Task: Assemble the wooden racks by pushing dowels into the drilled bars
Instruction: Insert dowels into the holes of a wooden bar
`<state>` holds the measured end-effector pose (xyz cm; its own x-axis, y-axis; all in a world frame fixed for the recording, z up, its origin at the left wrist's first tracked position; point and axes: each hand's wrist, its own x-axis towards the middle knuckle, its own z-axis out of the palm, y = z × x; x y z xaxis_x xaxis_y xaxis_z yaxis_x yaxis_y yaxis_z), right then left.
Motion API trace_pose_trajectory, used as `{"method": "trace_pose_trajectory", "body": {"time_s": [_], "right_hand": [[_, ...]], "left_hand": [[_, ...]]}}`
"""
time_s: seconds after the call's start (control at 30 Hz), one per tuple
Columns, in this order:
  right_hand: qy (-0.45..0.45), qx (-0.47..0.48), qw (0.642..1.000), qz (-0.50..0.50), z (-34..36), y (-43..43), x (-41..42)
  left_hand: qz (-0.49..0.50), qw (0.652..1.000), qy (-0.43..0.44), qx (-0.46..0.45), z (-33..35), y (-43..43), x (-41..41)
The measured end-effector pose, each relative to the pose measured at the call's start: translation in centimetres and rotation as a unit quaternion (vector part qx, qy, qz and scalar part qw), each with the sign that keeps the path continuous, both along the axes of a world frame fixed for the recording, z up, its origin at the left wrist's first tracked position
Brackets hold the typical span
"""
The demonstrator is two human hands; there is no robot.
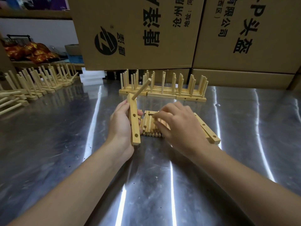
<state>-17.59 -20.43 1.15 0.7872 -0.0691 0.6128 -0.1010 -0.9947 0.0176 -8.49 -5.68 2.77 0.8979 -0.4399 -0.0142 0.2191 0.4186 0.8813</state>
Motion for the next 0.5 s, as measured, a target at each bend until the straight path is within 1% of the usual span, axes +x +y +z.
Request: {"method": "trace_pose_trajectory", "body": {"time_s": [0.03, 0.07, 0.1, 0.13, 0.17, 0.2, 0.27, 0.33, 0.43, 0.5], "right_hand": [[-0.052, 0.070, 0.996, 0.013, 0.3, 0.2, -0.4], [-0.099, 0.171, 0.980, 0.031, 0.6, 0.2, -1.0], [-0.131, 0.285, 0.948, 0.054, 1.0, 0.2, -1.6], [-0.142, 0.392, 0.906, 0.075, 1.4, 0.1, -2.3], [-0.140, 0.471, 0.866, 0.093, 1.7, 0.1, -3.0], [-0.135, 0.519, 0.837, 0.110, 1.7, 0.0, -3.8], [-0.122, 0.572, 0.799, 0.142, 1.3, 0.0, -5.3], [-0.124, 0.591, 0.782, 0.157, 0.6, 0.0, -6.3], [-0.131, 0.591, 0.780, 0.159, -0.4, 0.1, -7.0], [-0.126, 0.584, 0.785, 0.164, -0.7, 0.1, -7.1]], "left_hand": [[-0.002, 1.000, 0.000, 0.000, 0.0, 0.0, 0.0], [-0.002, 1.000, 0.000, 0.000, -0.1, 0.0, 0.0], [-0.004, 1.000, 0.001, -0.001, -0.1, -0.1, 0.0], [-0.006, 1.000, 0.002, -0.002, -0.1, -0.1, -0.1], [-0.010, 1.000, 0.004, 0.002, -0.2, -0.2, -0.1], [-0.016, 1.000, 0.005, 0.009, -0.3, -0.3, -0.2], [-0.036, 0.999, 0.019, 0.013, -0.5, -0.6, -0.5], [-0.070, 0.996, 0.050, 0.009, -0.6, -0.8, -0.9], [-0.122, 0.988, 0.095, -0.015, -0.5, -1.0, -1.5], [-0.137, 0.983, 0.116, -0.035, -0.4, -1.1, -1.8]]}}
